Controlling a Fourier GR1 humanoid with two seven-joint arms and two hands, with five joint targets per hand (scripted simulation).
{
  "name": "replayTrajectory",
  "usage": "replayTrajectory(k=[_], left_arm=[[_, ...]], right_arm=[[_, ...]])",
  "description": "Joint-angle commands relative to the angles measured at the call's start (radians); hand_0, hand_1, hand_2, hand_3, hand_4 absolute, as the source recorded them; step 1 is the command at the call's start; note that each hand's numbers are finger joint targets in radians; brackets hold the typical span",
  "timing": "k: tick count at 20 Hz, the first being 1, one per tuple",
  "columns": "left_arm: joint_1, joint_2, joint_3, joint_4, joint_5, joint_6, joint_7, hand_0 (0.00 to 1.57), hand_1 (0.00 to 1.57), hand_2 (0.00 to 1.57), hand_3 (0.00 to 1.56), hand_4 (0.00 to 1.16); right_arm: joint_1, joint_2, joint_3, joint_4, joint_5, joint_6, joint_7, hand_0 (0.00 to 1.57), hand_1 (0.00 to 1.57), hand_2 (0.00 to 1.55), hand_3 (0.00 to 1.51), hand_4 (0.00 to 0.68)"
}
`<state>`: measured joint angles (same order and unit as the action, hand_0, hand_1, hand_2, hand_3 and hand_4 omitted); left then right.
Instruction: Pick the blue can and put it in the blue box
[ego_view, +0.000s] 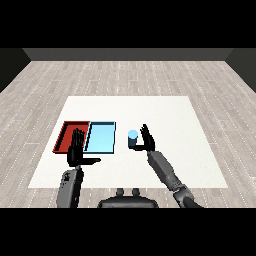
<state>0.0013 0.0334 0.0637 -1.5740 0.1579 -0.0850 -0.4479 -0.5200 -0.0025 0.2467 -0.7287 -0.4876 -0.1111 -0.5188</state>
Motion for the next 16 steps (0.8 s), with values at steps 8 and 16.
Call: replayTrajectory(k=[8, 16], left_arm=[[-0.027, 0.016, 0.018, -0.033, 0.017, 0.01, 0.057, 0.0, 0.0, 0.0, 0.0, 0.0], [0.073, -0.011, -0.03, -0.053, -0.023, 0.004, -0.023, 0.0, 0.0, 0.0, 0.0, 0.0]], right_arm=[[-0.182, 0.003, 0.053, 0.262, -0.144, 0.046, -0.09, 0.0, 0.0, 0.0, 0.0, 0.0], [-0.192, -0.008, 0.051, 0.198, -0.12, 0.013, -0.027, 0.0, 0.0, 0.0, 0.0, 0.0]])
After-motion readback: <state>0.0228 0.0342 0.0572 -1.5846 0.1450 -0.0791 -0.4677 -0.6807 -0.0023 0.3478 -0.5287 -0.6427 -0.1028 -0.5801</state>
